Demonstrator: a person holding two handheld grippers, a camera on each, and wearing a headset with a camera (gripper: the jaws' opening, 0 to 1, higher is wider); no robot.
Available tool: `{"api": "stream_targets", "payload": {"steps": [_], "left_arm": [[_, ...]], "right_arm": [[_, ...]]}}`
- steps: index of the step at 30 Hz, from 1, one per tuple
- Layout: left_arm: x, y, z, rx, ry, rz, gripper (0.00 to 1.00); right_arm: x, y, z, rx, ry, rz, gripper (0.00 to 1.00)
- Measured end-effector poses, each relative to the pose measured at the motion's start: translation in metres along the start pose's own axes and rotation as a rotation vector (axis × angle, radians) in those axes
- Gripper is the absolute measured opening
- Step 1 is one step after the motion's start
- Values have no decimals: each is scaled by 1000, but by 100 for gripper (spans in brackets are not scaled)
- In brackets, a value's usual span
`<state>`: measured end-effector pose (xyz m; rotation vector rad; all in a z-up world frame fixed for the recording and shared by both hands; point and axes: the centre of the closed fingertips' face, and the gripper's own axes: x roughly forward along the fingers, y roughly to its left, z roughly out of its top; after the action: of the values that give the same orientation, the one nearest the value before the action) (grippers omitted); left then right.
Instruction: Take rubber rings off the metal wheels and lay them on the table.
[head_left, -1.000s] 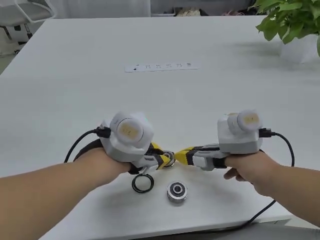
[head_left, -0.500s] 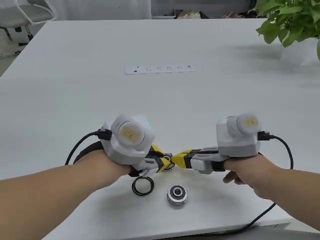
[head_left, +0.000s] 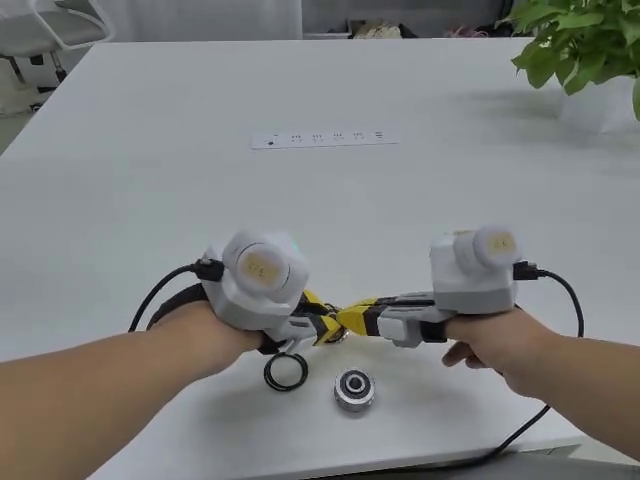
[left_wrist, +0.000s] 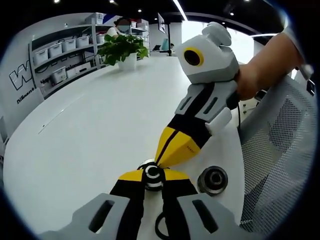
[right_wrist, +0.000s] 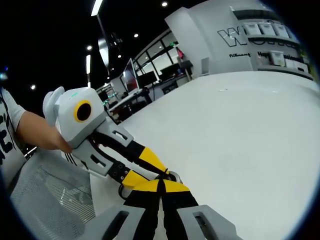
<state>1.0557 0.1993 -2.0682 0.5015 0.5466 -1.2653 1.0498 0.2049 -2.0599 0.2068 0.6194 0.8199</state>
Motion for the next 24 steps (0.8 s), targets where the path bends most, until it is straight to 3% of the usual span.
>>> {"api": "stream_targets", "payload": {"steps": [6,16,21,24], "left_arm": [[0,1,0,-1,0,8,8],[-1,1,1,-66,-4,-17,9],[-3,1,0,-52,12,-28,9],[-7,0,4,-55,-1,-36,10]], "right_arm": [[-2,-4,-1,-23,2,-9,0],[-4,-5,-1,-76,1,-10,0],[-5,-5,-2,-100,8,-10,0],[-6,-6,-2,-105,8,-10,0]]}}
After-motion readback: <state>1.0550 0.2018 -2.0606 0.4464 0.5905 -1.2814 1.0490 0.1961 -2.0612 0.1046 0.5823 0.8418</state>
